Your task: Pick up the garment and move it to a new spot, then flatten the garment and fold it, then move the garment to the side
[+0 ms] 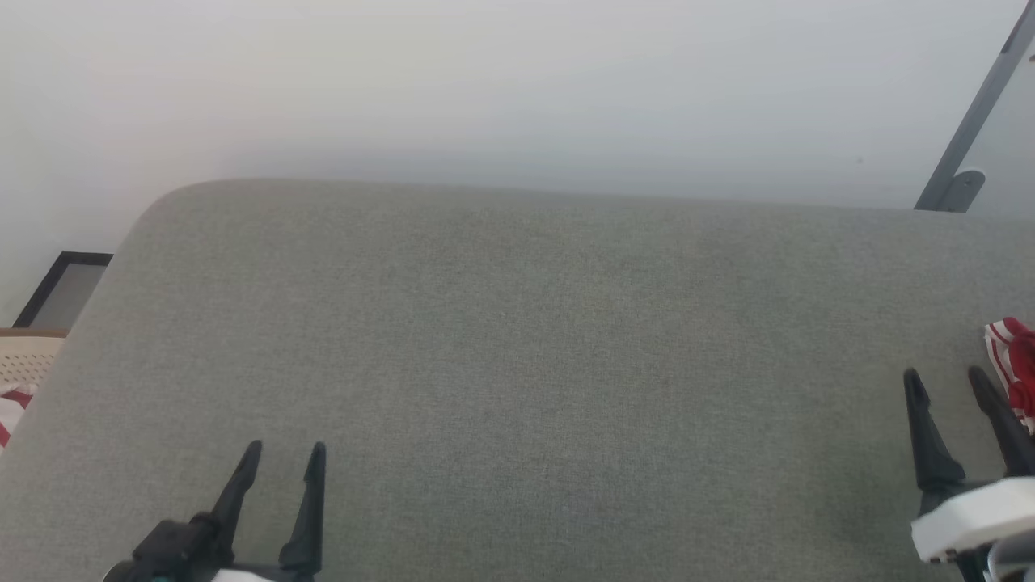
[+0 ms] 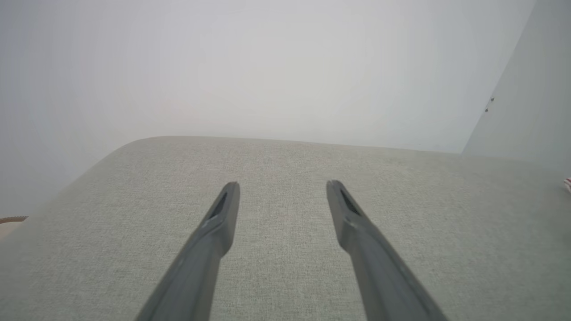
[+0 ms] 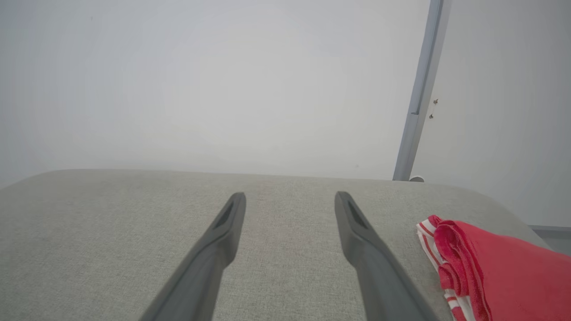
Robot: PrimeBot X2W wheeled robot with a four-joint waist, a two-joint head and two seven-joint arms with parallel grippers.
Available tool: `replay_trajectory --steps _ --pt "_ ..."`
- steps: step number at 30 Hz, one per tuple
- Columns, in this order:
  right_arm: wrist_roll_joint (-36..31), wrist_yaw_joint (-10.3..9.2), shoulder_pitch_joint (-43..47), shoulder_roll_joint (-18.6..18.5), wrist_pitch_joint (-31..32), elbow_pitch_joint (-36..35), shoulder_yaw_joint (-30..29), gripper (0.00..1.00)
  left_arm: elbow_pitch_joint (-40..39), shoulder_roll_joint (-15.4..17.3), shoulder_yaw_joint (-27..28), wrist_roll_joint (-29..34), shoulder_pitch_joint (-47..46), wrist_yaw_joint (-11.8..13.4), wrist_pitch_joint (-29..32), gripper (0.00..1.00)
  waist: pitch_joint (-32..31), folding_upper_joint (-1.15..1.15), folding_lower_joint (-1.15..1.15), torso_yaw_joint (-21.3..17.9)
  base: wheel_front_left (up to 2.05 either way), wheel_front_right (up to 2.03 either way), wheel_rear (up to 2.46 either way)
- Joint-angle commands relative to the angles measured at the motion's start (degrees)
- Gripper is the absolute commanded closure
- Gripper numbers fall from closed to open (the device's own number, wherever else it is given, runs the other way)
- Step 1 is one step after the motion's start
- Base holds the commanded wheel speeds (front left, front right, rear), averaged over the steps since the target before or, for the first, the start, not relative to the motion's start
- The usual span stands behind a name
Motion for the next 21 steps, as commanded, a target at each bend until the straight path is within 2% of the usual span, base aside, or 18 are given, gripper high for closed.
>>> replay_trajectory --steps 1,10,21 --pt "-0.3 0.00 1.1 0.6 0.1 -1.0 -0.5 0.00 -0.6 -0.1 0.4 0.2 1.0 0.1 0.0 0.00 -0.2 -0.01 0.00 0.0 0.00 0.00 0.00" --pt "-1.7 0.00 4.8 3.4 2.1 -6.0 -3.3 0.00 -2.9 -0.9 1.6 0.7 3.7 0.1 0.0 0.00 -0.1 -0.01 0.00 -0.5 0.00 0.00 0.00" --pt "-2.0 0.00 5.1 4.5 2.9 -7.2 -3.3 0.00 -3.5 -0.7 1.0 0.1 2.7 0.1 0.0 0.00 0.5 -0.01 0.00 -0.7 0.00 0.00 0.00"
